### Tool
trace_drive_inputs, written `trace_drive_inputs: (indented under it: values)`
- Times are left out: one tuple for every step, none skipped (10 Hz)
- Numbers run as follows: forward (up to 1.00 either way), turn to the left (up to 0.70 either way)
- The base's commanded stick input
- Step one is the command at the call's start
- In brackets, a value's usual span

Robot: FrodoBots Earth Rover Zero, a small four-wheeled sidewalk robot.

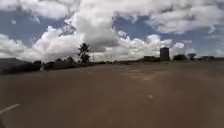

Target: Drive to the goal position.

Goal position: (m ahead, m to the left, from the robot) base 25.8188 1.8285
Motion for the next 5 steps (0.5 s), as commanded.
trace_drive_inputs:
  values:
    - [1.0,0.0]
    - [1.0,0.0]
    - [1.0,0.0]
    - [1.0,0.0]
    - [1.0,0.0]
